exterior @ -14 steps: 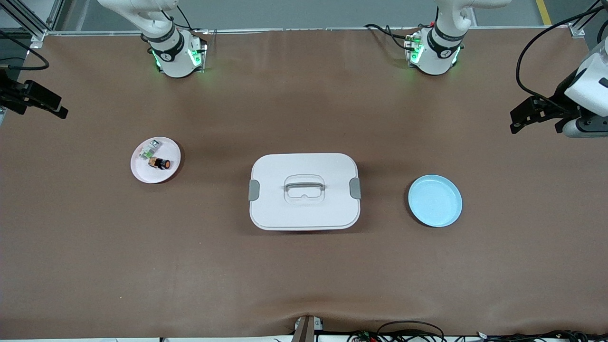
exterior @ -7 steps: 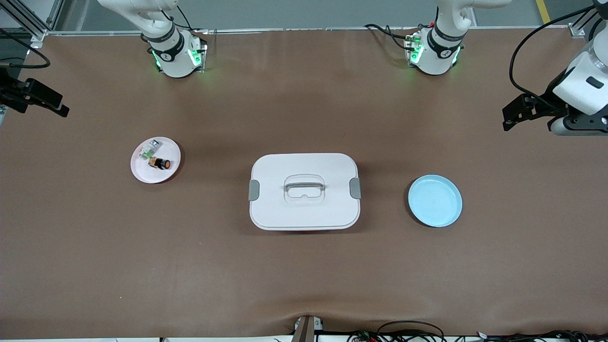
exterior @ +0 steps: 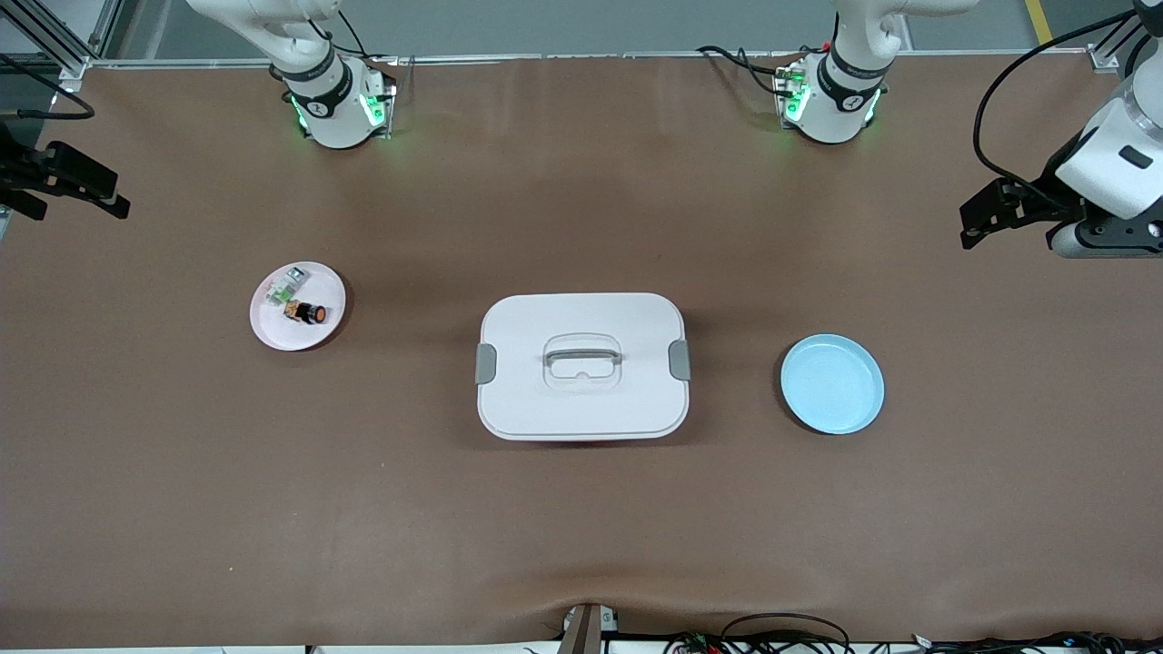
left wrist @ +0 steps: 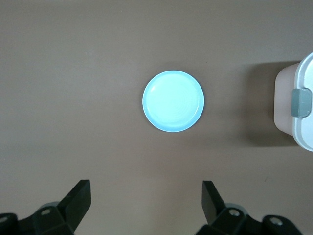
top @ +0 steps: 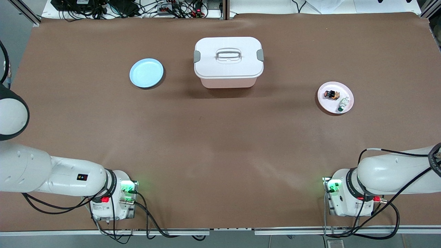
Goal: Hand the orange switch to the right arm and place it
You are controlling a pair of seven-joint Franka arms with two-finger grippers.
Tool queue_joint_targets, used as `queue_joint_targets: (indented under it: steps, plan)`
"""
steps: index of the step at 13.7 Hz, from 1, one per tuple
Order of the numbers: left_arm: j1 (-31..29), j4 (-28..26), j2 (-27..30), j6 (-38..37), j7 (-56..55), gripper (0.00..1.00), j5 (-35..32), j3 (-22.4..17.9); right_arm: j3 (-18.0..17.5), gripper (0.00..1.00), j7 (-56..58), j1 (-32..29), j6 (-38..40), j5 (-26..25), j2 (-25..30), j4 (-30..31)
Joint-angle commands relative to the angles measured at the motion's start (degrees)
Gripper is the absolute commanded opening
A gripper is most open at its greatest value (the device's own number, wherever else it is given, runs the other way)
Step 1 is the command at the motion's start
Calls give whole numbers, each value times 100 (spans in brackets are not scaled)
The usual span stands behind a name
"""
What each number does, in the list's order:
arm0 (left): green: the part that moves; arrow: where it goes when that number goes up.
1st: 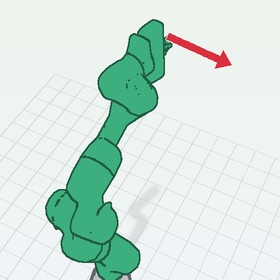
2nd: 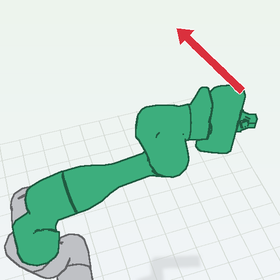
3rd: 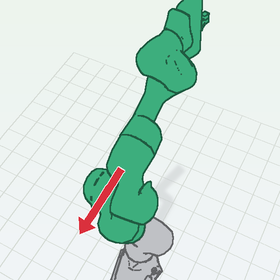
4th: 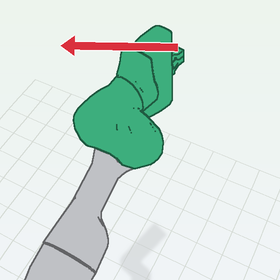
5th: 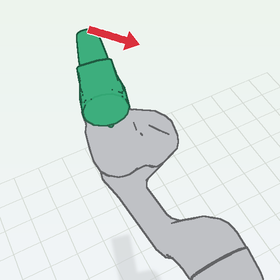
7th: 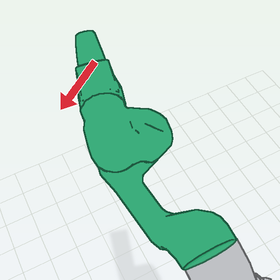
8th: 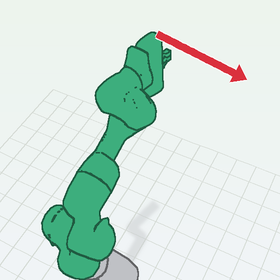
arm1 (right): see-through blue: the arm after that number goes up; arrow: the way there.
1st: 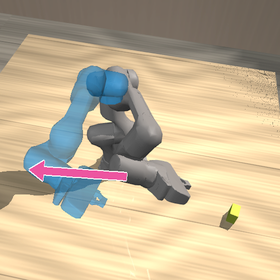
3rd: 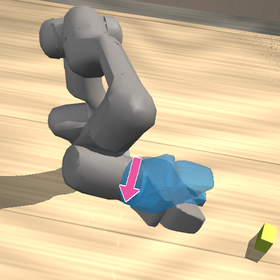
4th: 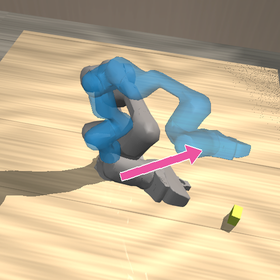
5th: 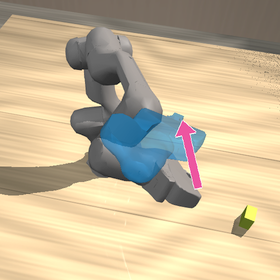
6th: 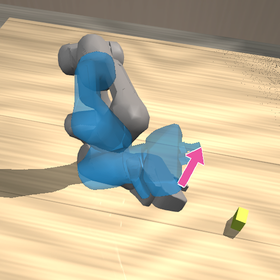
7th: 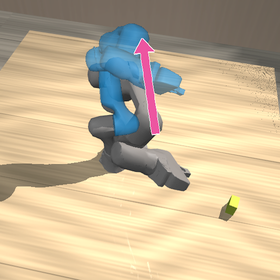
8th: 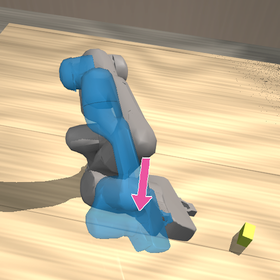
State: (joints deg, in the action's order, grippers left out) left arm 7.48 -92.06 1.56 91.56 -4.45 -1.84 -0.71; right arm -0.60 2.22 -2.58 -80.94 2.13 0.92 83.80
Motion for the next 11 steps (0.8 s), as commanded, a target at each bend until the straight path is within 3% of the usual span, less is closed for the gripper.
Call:
queue_joint_targets:
  steps: [1,11]
  plan:
    - [-19,-111,169,-94,102,100,70,35,-54,100,164,-85,52,-81,-31,-127]
    - [-19,-84,169,-209,120,100,79,88,-54,100,147,-67,-115,-90,-13,-127]
